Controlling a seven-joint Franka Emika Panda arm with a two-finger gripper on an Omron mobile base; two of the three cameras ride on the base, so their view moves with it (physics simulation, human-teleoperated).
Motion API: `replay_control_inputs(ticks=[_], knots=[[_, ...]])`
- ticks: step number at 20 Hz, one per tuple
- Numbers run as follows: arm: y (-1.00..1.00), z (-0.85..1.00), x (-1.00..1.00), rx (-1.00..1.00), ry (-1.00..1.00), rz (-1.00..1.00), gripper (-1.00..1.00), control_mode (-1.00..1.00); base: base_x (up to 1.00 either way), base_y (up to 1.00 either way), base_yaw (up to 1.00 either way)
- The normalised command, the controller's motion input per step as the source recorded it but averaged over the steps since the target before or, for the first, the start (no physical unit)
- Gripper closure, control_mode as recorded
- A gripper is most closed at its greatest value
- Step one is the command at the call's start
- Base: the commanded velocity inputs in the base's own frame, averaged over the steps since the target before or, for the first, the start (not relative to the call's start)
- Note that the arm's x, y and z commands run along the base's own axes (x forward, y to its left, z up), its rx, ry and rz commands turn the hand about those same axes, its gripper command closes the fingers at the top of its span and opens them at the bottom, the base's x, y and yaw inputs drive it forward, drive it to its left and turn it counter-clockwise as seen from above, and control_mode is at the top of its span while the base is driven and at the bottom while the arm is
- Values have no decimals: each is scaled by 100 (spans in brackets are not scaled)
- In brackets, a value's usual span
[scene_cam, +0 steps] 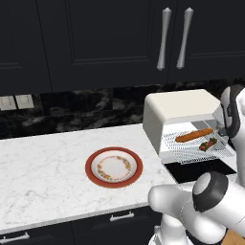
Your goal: Pick up the kebab skewer and baguette bread, and place them inside the toaster oven. Close the toaster oven door and start by setting the timer.
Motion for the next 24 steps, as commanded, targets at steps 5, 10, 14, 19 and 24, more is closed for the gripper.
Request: replay_control_inputs(ticks=[5,10,14,19,24], knots=[[-7,23,-69,-13,-17,34,-100,-100,0,0,0],[1,0,-62,-30,-25,46,-100,-100,0,0,0],[3,0,-44,-27,-37,47,-100,-100,0,0,0],[18,0,-28,-26,-46,42,-100,-100,0,0,0],[9,0,-7,-19,-39,40,-100,-100,0,0,0]])
